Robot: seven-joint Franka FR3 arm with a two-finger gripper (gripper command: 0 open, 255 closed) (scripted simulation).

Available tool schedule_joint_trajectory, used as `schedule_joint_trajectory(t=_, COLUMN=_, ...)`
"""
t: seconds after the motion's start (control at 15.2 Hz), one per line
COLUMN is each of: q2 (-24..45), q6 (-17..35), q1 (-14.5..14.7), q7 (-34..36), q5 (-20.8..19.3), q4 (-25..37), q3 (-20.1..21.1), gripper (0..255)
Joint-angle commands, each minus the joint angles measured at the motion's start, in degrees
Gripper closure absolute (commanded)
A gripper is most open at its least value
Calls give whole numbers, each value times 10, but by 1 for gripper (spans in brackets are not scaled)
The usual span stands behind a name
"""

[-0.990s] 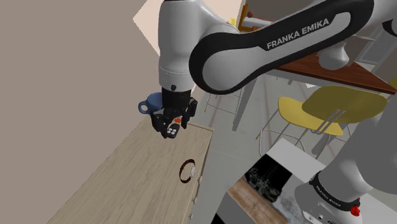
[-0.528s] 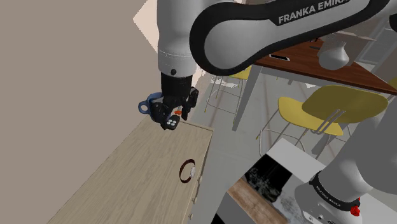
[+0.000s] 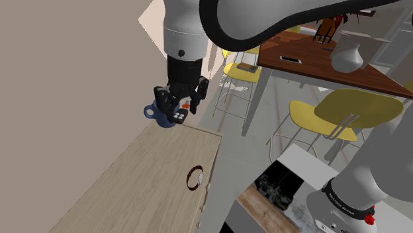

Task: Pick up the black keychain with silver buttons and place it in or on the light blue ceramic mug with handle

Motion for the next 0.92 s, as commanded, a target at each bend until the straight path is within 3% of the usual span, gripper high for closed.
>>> schedule_joint_trajectory(t=0.0, q2=0, q6=-16, q1=0, q7=-1, q5=0, q4=15, q3=0, gripper=255)
schedule_joint_trajectory(t=0.4, q2=106, q6=-62, q1=1, q7=-8, q5=-51, q4=153, q3=-12, gripper=255)
schedule_joint_trajectory(t=0.86, q2=272, q6=-153, q1=35, q7=-29, q5=-116, q4=400, q3=-37, gripper=255)
